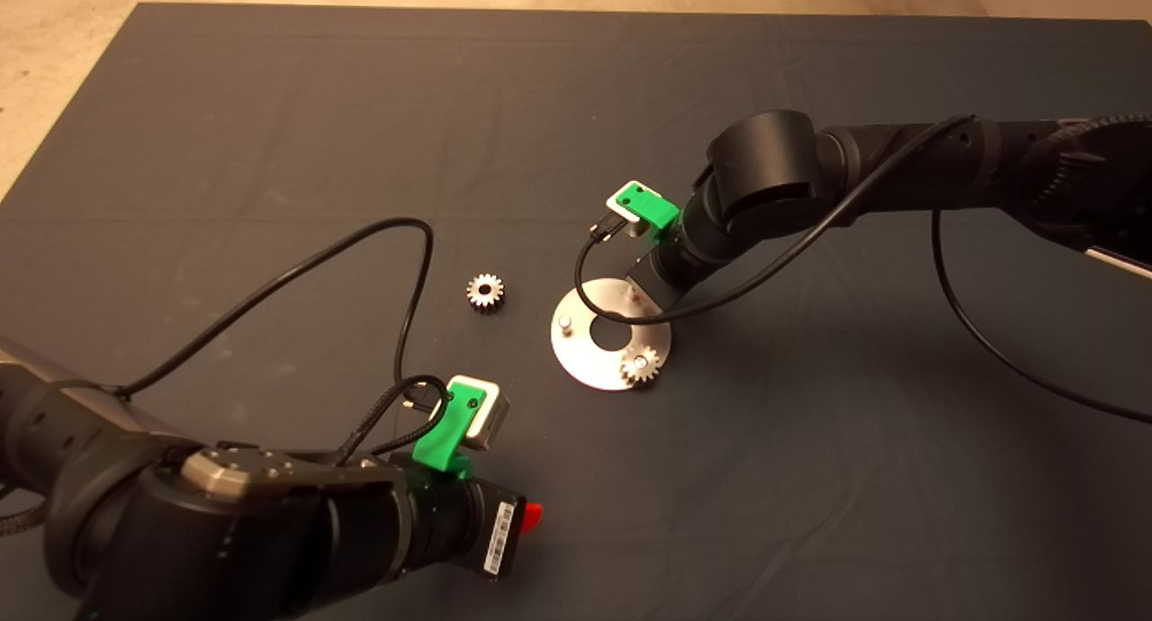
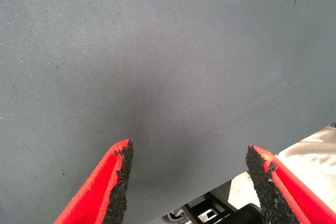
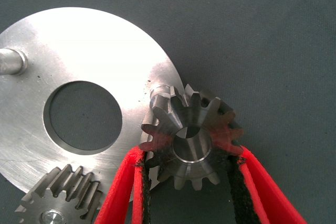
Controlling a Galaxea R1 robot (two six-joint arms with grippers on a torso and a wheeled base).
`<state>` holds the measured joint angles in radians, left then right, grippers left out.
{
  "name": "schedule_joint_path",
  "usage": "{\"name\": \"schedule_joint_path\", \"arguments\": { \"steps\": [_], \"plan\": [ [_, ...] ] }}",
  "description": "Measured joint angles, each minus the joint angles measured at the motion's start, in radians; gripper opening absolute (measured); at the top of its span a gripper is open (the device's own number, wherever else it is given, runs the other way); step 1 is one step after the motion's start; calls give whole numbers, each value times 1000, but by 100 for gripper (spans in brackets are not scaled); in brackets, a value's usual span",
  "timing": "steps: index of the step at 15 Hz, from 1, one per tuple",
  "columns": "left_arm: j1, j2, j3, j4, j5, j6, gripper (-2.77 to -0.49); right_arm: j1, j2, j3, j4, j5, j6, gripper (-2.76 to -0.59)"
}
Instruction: Install three planetary gears onto the carrier pins
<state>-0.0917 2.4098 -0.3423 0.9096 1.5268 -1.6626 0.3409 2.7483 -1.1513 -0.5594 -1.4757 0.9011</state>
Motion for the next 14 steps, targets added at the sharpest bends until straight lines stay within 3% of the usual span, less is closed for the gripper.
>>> {"name": "schedule_joint_path", "arguments": {
  "steps": [5, 8, 14],
  "plan": [
    [0, 0, 0, 0, 0, 0, -177, 0, 26, -16, 0, 4, 0, -255],
    [0, 0, 0, 0, 0, 0, -177, 0, 28, -29, 0, 22, 0, -255],
    [0, 0, 0, 0, 0, 0, -177, 0, 28, -35, 0, 25, 0, -255]
  ]
}}
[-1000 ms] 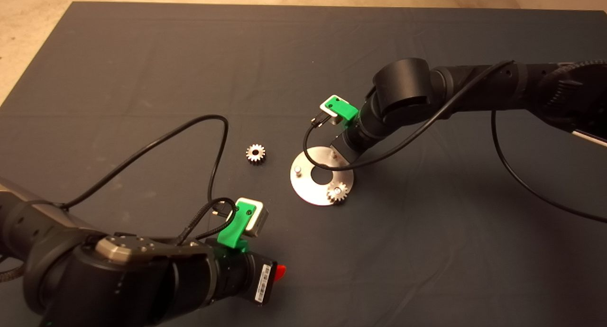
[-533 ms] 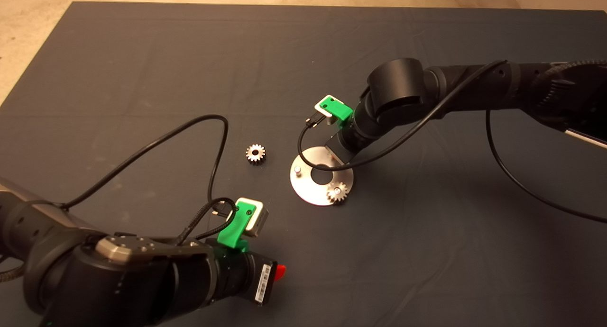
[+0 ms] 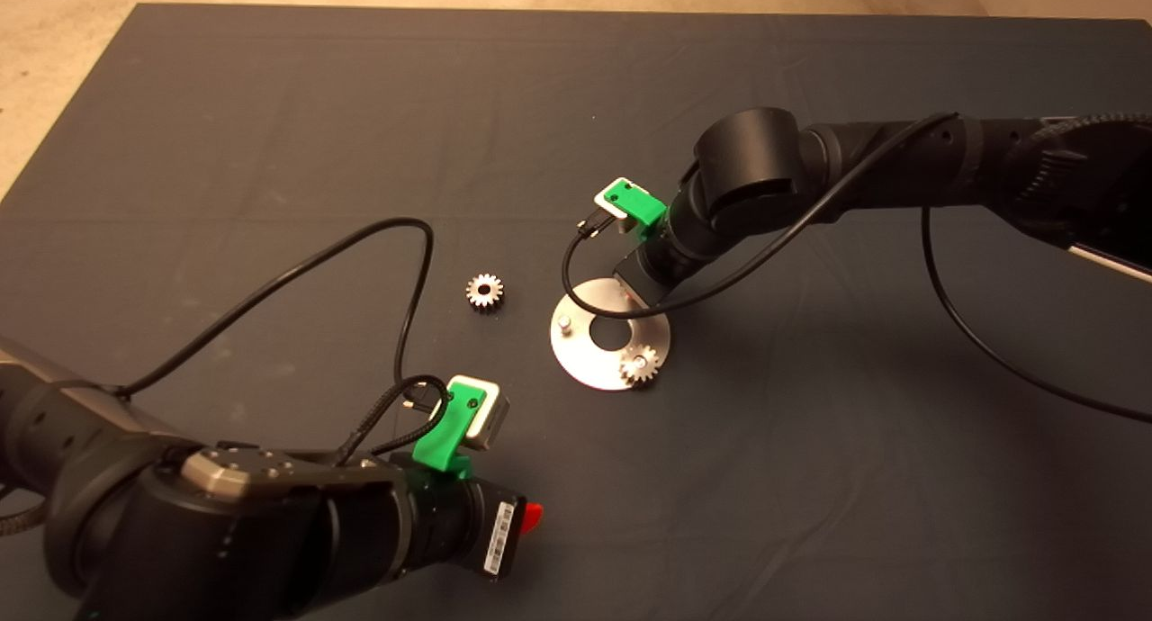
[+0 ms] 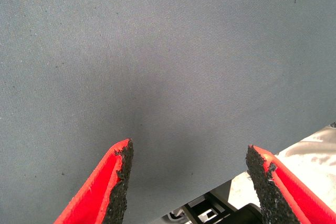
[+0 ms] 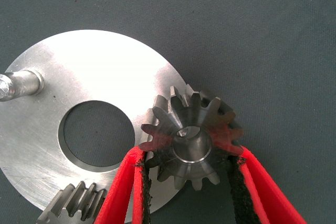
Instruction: Install three planetary gears onto the carrier pins
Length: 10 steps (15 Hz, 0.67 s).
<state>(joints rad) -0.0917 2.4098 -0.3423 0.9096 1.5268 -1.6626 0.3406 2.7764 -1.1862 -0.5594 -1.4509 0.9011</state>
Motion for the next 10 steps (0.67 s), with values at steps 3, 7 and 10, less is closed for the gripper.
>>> {"name": "schedule_joint_path", "arguments": {
  "steps": [3, 7, 10],
  "plan": [
    [0, 0, 0, 0, 0, 0, -177, 0, 0, 0, 0, 0, 0, -255],
    [0, 0, 0, 0, 0, 0, -177, 0, 0, 0, 0, -1, 0, -255],
    [0, 0, 0, 0, 0, 0, -177, -1, 0, 0, 0, -3, 0, -255]
  ]
}}
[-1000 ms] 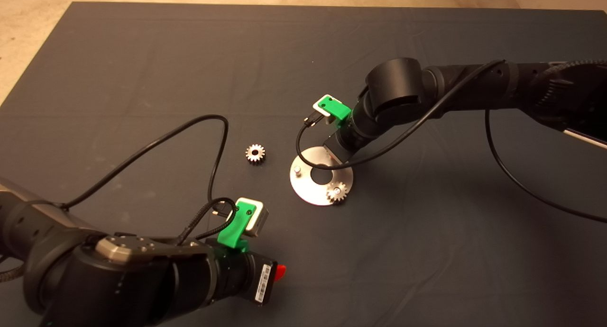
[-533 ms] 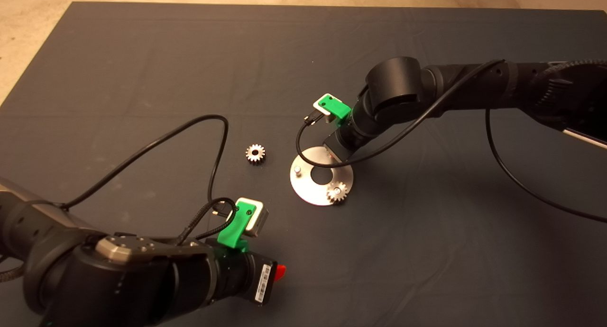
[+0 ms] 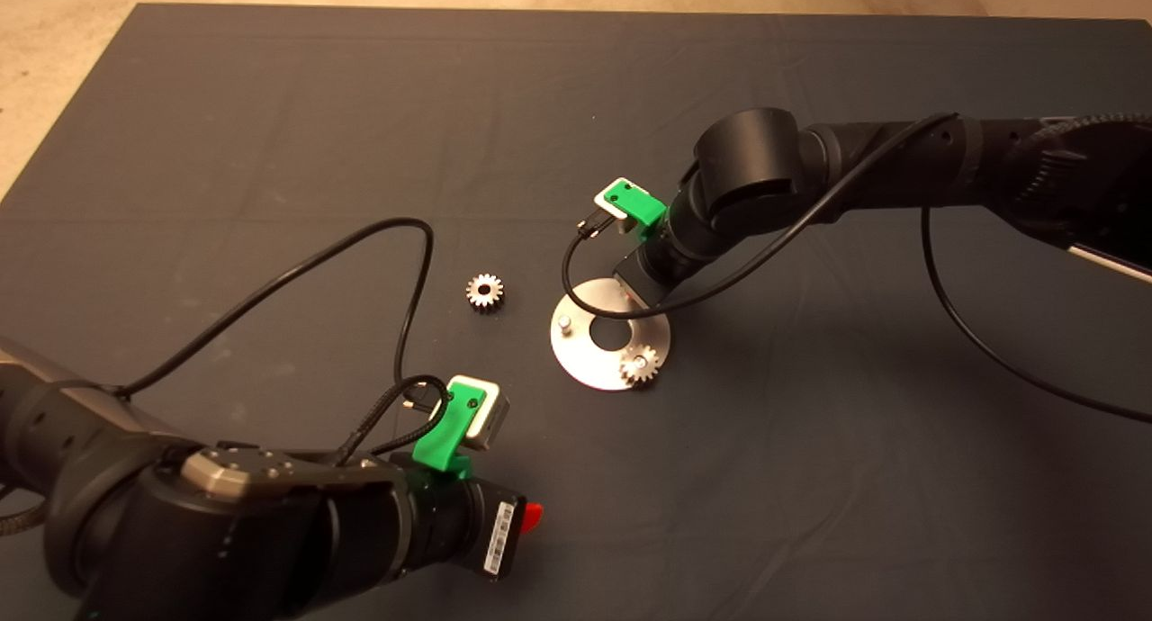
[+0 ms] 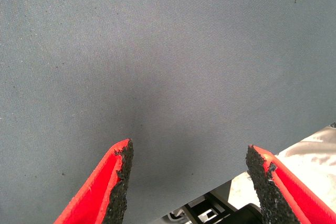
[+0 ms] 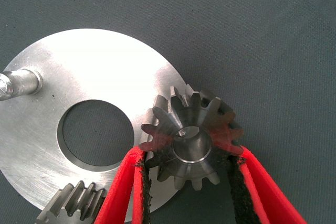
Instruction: Install three planetary gears onto the carrier pins
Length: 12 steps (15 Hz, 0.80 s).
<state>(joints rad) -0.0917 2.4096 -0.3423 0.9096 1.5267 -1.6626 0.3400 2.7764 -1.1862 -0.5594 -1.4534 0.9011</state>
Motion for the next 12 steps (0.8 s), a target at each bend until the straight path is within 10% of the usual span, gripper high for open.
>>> {"name": "schedule_joint_path", "arguments": {
  "steps": [12],
  "plan": [
    [0, -4, 0, 0, 0, 0, -177, 0, 0, 0, 1, -2, 0, -255]
  ]
}}
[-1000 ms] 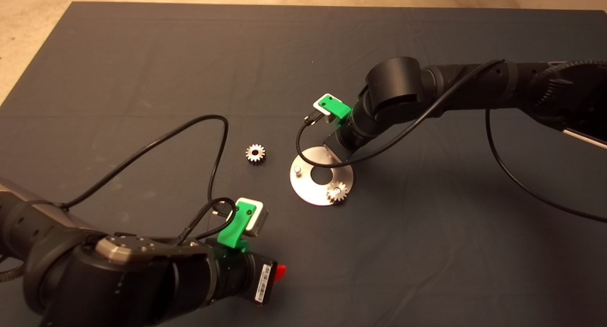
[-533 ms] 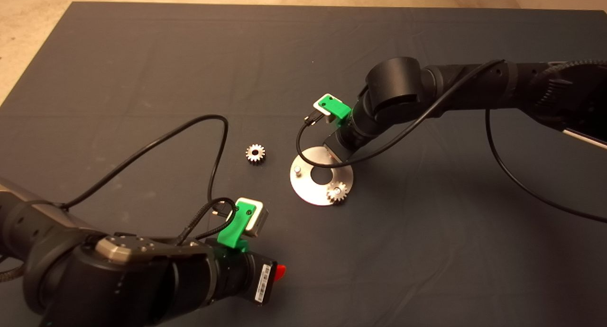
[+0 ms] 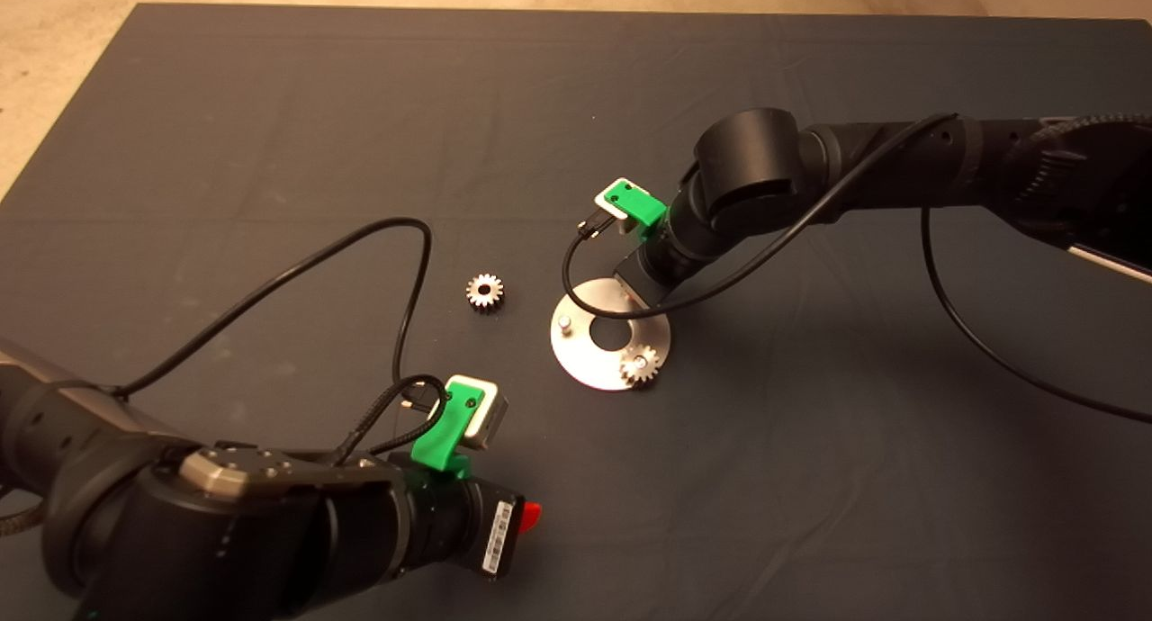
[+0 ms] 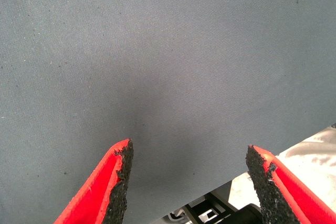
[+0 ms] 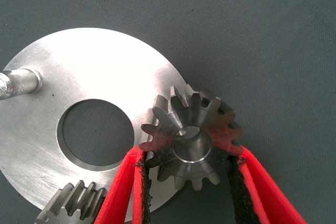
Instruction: Install three planetary gears onto the carrier pins
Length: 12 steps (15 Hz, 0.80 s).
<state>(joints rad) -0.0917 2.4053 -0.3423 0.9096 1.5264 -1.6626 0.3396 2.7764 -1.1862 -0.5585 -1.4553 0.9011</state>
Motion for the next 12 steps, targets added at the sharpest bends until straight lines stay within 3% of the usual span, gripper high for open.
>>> {"name": "schedule_joint_path", "arguments": {
  "steps": [12],
  "plan": [
    [0, -9, 0, 1, 0, 0, -177, -5, 0, 0, 7, 1, 0, -255]
  ]
}}
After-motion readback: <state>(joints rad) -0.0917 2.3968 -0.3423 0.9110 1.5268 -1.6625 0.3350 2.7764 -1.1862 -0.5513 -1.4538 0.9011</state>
